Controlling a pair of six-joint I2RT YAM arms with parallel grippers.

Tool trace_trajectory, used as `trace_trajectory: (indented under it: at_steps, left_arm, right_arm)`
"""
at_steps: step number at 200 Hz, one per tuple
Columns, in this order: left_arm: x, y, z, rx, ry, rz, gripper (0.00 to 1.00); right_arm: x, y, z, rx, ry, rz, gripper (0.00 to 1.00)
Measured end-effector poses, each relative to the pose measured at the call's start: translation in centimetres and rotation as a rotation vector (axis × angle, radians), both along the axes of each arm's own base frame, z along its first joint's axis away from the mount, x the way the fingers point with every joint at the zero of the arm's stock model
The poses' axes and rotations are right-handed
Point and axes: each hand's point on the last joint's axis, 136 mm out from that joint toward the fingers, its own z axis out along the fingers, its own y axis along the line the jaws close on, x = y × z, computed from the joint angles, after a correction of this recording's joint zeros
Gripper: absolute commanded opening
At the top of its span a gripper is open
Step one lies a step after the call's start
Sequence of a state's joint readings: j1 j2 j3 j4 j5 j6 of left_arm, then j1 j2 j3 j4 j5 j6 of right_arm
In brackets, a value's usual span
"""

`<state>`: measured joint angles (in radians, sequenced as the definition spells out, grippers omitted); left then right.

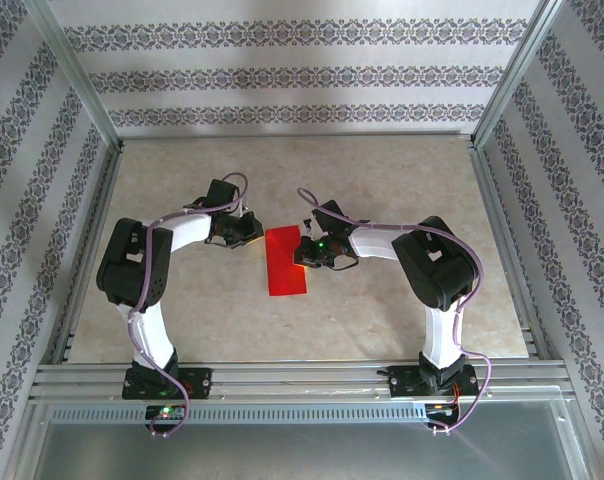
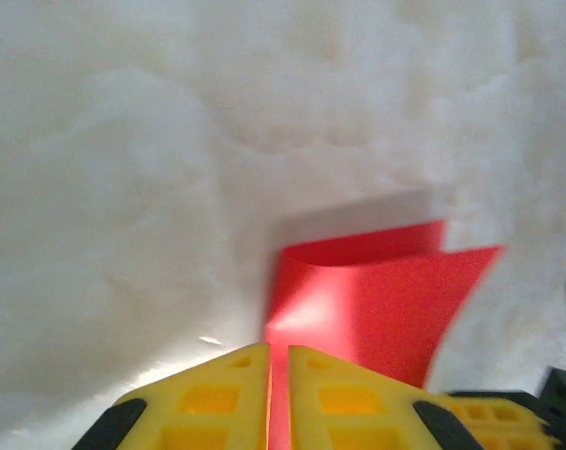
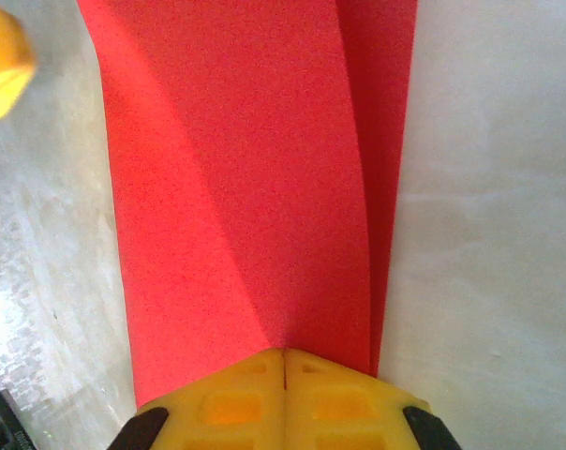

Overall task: Fold a paper plane with a square sheet of paper (pick it up from the middle)
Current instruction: First fold the square sheet of paper in half at the center of the table.

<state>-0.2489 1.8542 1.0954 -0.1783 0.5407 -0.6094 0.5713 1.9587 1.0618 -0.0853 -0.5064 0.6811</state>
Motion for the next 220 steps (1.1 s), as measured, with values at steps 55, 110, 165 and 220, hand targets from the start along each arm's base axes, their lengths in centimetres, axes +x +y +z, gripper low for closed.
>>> trace_trajectory:
  at_steps: [55, 110, 165, 220]
  left_arm:
    - [-0.2, -3.0, 0.8, -0.065, -0.013, -0.057, 0.13]
    - [1.5, -3.0, -1.7, -0.035, 0.027, -0.034, 0.13]
    - [2.2, -1.0, -2.8, 0.025, 0.048, 0.007, 0.13]
    - [2.0, -0.4, -2.7, 0.049, 0.052, 0.0, 0.13]
  right_arm:
    - [0.0, 0.0, 0.0, 0.0, 0.0, 0.001, 0.0]
    - [0.0, 0.0, 0.0, 0.0, -0.001, 0.0, 0.0]
    - [0.1, -0.2, -0.1, 0.0, -0.003, 0.002, 0.01]
    - [0.5, -0.4, 0.2, -0.026, -0.033, 0.037, 0.02]
